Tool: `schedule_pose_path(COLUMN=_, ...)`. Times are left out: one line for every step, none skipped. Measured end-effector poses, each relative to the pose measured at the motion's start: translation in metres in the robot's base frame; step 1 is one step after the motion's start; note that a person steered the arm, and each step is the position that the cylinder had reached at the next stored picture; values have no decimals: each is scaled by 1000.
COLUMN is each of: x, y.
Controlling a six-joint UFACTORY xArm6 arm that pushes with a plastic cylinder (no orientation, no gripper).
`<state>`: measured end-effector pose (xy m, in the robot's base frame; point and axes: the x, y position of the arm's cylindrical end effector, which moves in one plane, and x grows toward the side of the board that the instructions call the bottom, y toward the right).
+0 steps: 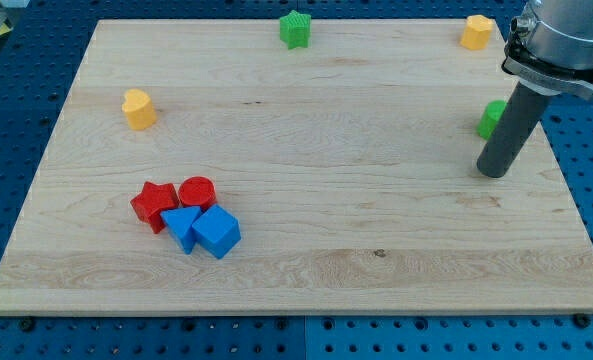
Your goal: Move the arm towards the left side
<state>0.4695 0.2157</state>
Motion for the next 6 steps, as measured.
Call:
schedule_pose_path(x=-4, y=-3)
schedule_pose_path(x=-9, y=-66)
schedule_pose_path(x=-9, y=-129)
schedule_pose_path(x=-9, y=-185)
schedule_pose_path(x=-9, y=-246)
schedule_pose_path(x=-9, y=-294)
